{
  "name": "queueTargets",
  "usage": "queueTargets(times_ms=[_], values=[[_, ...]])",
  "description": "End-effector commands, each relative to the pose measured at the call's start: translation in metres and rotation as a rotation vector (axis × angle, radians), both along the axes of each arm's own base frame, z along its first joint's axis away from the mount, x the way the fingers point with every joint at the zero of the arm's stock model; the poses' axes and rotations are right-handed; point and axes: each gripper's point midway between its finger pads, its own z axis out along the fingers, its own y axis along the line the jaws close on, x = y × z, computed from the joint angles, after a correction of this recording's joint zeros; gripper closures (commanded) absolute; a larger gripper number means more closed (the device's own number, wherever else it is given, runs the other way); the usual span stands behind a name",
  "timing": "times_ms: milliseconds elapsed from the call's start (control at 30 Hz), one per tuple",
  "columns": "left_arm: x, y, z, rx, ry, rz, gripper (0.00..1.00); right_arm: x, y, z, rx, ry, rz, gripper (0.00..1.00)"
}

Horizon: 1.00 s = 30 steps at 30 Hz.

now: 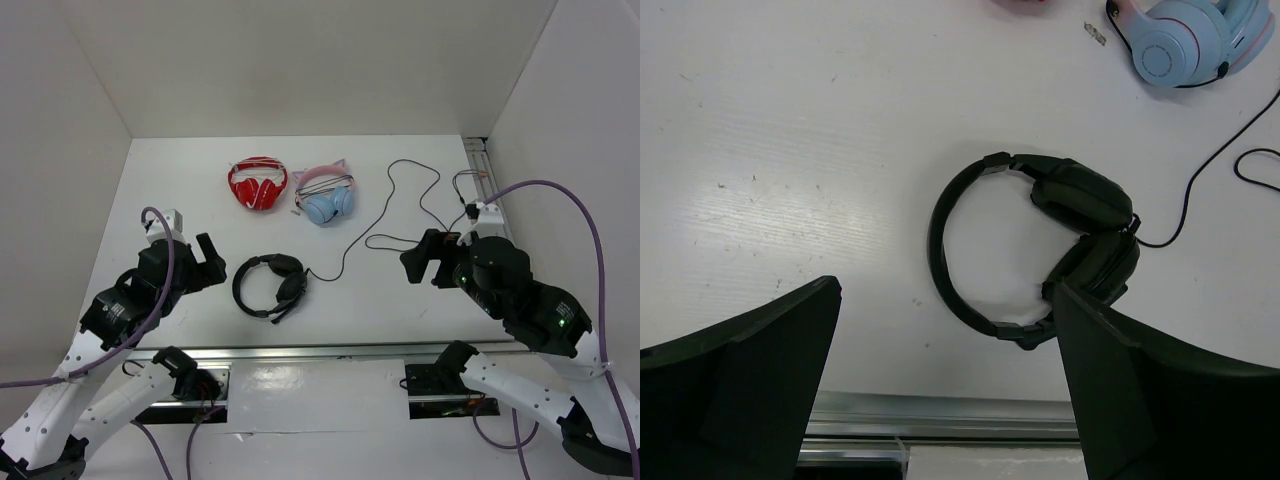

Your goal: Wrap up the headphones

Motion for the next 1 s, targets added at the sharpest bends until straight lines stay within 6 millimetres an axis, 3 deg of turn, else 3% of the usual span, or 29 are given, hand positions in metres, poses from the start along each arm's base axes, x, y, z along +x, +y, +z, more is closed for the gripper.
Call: queueTargets(times_ms=[0, 200, 333, 433, 467, 500, 600, 733, 967], values=[[0.006, -0.002, 0.016, -0.021, -0.06, 0.004, 0.0, 0.004, 0.0, 0.023, 0.053, -0.084, -0.009, 0.0], [0.01, -0.008, 0.01, 0.004, -0.032, -0.04, 0.0, -0.015, 0.012, 0.059, 0.215, -0.234, 0.125, 0.0], [0.021, -0.021, -0.01, 0.037, 0.057, -0.072, 0.0, -0.01, 0.022, 0.04, 0.14, -0.146, 0.147, 0.0], [0.025, -0.026, -0.033, 0.059, 0.229, -0.013, 0.0, -0.009, 0.039, 0.023, 0.127, -0.1, 0.216, 0.0], [0.022, -0.036, -0.043, 0.03, 0.289, -0.035, 0.0, -0.009, 0.042, 0.02, 0.124, -0.101, 0.236, 0.0], [0.031, -0.047, -0.044, -0.011, 0.28, -0.036, 0.0, -0.008, 0.048, 0.022, 0.143, -0.114, 0.258, 0.0], [0.035, -0.06, -0.087, -0.047, 0.338, -0.039, 0.0, -0.008, 0.058, 0.017, 0.165, -0.118, 0.298, 0.0], [0.026, -0.054, -0.144, -0.029, 0.444, 0.048, 0.0, -0.013, 0.066, 0.011, 0.175, -0.088, 0.338, 0.0], [0.013, -0.033, -0.195, 0.055, 0.532, 0.166, 0.05, -0.015, 0.066, 0.001, 0.164, -0.083, 0.351, 0.0]])
